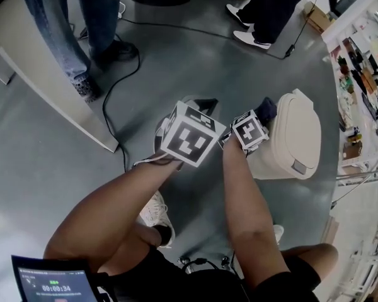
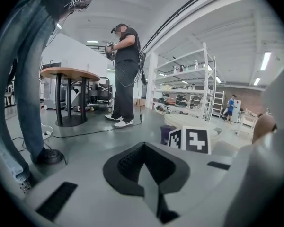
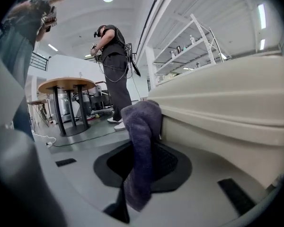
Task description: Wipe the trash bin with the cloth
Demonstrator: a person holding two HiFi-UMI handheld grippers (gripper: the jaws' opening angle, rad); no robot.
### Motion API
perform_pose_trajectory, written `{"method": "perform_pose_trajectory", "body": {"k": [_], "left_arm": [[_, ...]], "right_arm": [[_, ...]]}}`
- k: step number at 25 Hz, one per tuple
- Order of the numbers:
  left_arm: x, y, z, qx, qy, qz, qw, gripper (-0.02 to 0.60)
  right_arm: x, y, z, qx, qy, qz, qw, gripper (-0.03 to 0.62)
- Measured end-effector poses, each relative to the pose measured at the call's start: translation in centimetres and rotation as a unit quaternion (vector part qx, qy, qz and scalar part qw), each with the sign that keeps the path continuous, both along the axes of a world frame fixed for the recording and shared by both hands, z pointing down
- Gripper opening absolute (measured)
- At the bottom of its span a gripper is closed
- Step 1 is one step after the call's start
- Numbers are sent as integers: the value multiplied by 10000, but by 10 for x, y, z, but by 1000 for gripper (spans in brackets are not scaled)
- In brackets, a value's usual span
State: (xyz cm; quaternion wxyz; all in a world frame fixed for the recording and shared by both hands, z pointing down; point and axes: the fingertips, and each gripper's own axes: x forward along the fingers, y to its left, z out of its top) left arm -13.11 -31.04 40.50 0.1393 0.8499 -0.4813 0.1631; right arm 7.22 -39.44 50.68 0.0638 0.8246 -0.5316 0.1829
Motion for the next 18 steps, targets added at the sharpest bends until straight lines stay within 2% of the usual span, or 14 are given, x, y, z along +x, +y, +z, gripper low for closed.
{"method": "perform_pose_trajectory", "body": {"k": [4, 9, 18], "left_arm": [[1, -1, -3, 60, 22, -7, 10000, 0], [0, 2, 1, -48, 15, -13, 10000, 0], [0, 9, -6, 74, -106, 73, 9999, 0]], "right_arm": [[3, -4, 15, -313, -22, 115, 9994, 80], [6, 0, 52, -790, -44, 191, 9967, 80], [12, 16, 125, -1589, -104, 249, 9869, 80]]}}
